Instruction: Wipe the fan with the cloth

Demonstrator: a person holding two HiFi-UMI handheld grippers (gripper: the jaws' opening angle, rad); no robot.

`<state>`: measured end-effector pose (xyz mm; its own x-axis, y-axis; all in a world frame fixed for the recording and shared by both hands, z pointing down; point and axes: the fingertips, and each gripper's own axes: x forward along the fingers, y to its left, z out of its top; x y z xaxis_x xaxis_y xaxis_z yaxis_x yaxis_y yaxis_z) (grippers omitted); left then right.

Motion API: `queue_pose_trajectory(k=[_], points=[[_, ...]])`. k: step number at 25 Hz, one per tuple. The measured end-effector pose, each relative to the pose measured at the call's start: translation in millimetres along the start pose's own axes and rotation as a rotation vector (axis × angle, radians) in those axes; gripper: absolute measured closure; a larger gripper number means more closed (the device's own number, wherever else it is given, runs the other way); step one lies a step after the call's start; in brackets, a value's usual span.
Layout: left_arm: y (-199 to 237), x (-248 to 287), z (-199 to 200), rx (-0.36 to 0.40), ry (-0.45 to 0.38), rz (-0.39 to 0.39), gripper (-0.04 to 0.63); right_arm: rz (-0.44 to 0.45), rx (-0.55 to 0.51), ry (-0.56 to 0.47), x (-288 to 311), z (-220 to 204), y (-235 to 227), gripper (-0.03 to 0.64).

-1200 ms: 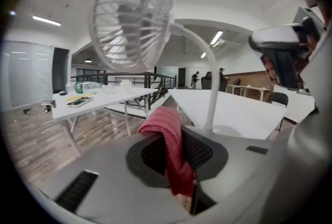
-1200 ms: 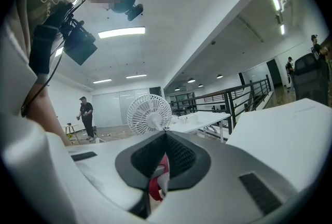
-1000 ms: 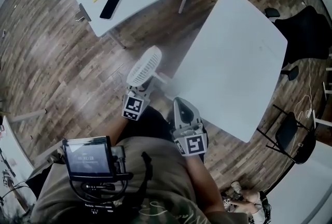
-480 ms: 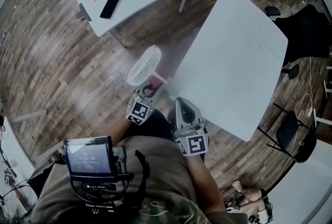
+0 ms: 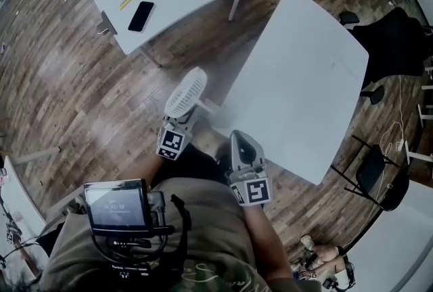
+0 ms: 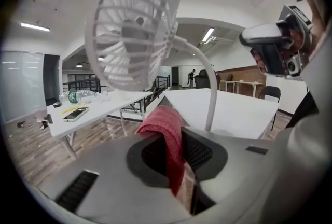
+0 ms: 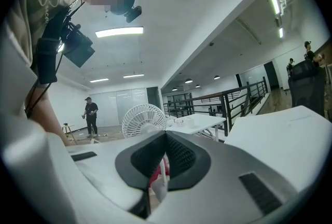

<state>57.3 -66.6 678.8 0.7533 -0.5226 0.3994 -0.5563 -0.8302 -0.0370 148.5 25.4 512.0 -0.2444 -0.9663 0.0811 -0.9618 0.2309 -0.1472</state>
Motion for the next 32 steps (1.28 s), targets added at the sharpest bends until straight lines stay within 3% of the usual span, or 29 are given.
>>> queue_pose_trajectory(k=[3, 7, 14, 17, 21, 28, 32], points=[[-21, -2, 15, 0.018, -0.040, -0.047, 0.518, 0.009, -0.005, -0.010, 5, 8, -1, 0.617], [-38, 5, 7, 0.017, -0.032, -0.072, 0.518, 0.019, -0.009, -0.009, 10, 8, 0, 0.617], [-34, 14, -10, -0.004, -0.010, -0.036, 0.514, 0.011, 0.009, -0.006, 9, 1, -11, 0.617], [-17, 14, -16, 0.014, 0.029, 0.016, 0.515, 0.011, 0.020, -0.007, 9, 2, -9, 0.617], [-1, 6, -13, -0.038, 0.034, 0.041, 0.515, 0.030, 0.019, -0.005, 12, 3, -5, 0.617], [-41, -7, -1, -0.040, -0.012, -0.057, 0.517, 0.028, 0.031, 0.003, 5, 3, -2, 0.617], [-45, 3, -14, -0.001, 0.020, -0.052, 0.514, 0.027, 0.030, 0.003, -1, 0, -2, 0.617]])
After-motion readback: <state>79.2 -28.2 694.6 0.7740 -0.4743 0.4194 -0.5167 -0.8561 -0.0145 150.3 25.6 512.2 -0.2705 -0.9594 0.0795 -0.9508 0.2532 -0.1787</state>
